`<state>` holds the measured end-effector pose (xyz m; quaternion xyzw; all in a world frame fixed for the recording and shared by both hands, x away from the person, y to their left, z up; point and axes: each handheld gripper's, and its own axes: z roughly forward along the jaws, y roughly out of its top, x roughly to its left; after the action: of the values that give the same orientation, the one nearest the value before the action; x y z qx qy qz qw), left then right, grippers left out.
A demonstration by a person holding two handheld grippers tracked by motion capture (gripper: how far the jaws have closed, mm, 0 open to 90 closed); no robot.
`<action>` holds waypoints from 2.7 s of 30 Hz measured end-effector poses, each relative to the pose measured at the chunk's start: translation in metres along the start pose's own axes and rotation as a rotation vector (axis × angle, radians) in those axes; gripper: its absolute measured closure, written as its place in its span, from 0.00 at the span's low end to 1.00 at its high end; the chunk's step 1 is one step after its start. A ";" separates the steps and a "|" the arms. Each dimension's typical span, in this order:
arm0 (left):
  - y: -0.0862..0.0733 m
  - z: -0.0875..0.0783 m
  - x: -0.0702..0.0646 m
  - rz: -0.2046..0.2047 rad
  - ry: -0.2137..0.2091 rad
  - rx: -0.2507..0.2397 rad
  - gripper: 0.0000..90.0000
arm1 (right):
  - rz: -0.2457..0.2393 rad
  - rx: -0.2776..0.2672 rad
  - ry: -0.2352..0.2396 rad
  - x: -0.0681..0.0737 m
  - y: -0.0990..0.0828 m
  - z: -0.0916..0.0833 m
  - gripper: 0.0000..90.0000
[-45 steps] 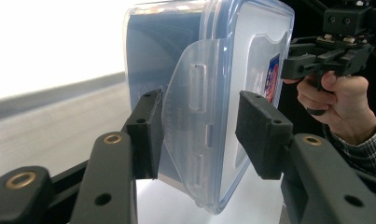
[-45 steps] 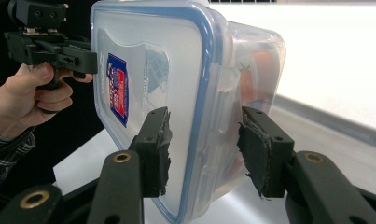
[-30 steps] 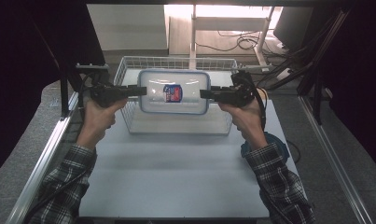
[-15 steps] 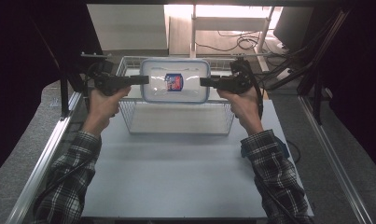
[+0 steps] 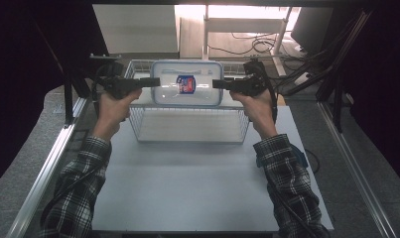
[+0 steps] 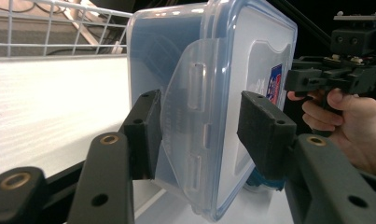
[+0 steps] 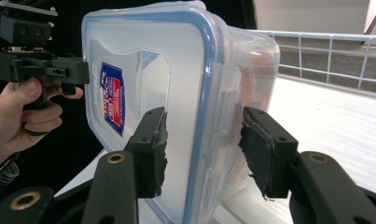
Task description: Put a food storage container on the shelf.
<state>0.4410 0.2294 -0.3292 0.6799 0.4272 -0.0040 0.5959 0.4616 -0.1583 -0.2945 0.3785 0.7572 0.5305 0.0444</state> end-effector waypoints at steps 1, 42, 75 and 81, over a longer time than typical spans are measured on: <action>0.000 0.000 0.000 0.000 0.003 -0.002 0.54 | -0.003 -0.003 -0.003 0.000 0.000 0.001 0.55; 0.002 0.011 0.010 -0.028 0.143 -0.029 0.42 | -0.088 -0.035 -0.192 0.011 -0.003 0.014 0.60; -0.001 0.010 0.005 -0.012 0.115 -0.032 0.53 | -0.103 -0.033 -0.193 0.017 -0.008 0.008 0.61; -0.002 -0.006 -0.013 0.079 0.132 -0.034 0.32 | -0.164 -0.061 -0.198 0.025 -0.013 -0.002 0.47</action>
<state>0.4284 0.2270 -0.3220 0.6849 0.4383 0.0717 0.5776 0.4364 -0.1463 -0.2958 0.3641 0.7611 0.5079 0.1737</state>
